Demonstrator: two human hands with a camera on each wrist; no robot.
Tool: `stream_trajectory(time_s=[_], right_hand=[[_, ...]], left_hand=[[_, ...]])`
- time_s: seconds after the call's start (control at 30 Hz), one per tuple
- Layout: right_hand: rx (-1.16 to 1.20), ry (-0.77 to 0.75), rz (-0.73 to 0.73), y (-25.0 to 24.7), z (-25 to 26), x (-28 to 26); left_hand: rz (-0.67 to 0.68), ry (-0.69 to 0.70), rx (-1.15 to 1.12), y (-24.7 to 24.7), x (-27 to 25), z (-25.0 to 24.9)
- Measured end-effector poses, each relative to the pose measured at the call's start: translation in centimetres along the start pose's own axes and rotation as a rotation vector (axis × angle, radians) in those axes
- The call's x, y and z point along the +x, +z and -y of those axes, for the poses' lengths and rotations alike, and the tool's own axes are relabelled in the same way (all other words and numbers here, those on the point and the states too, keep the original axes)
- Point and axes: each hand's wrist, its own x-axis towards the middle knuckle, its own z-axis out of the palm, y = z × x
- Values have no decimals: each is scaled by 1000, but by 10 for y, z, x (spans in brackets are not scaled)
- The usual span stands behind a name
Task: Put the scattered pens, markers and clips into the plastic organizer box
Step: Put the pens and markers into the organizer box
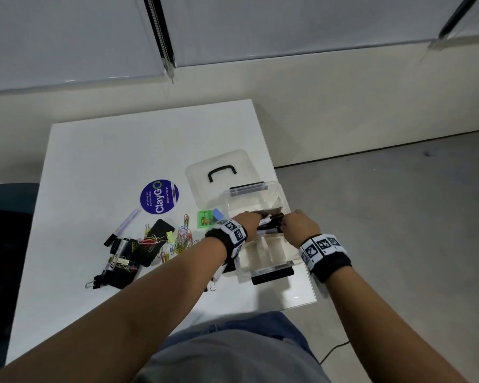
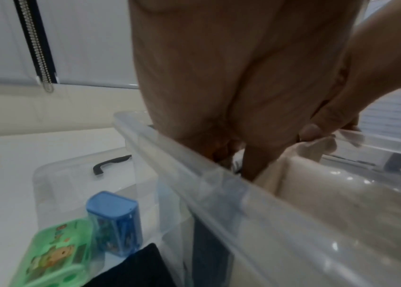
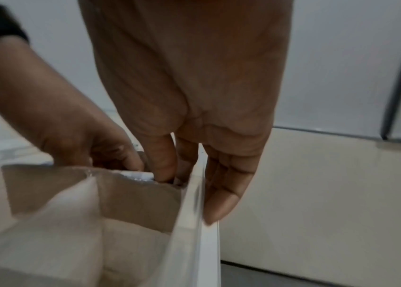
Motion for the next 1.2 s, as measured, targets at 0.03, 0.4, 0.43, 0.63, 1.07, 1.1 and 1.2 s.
stream_trajectory(time_s=[0.03, 0.4, 0.43, 0.63, 1.07, 1.1, 1.2], right_hand=[[-39, 17, 1, 1, 3, 0], [-254, -29, -94, -69, 8, -28], [-244, -12, -100, -84, 2, -33], [-28, -40, -216, -110, -19, -42], [-118, -231, -321, 15, 15, 6], [-126, -229, -339, 15, 18, 5], [-70, -290, -371, 10, 45, 0]], left_hand=[[-11, 5, 7, 2, 1, 0], [-60, 63, -28, 3, -5, 5], [-49, 71, -32, 2, -4, 4], [-86, 37, 36, -7, -17, -7], [-479, -128, -259, -10, -76, 79], [-463, -122, -291, -5, -78, 81], [-464, -112, -372, 7, -84, 92]])
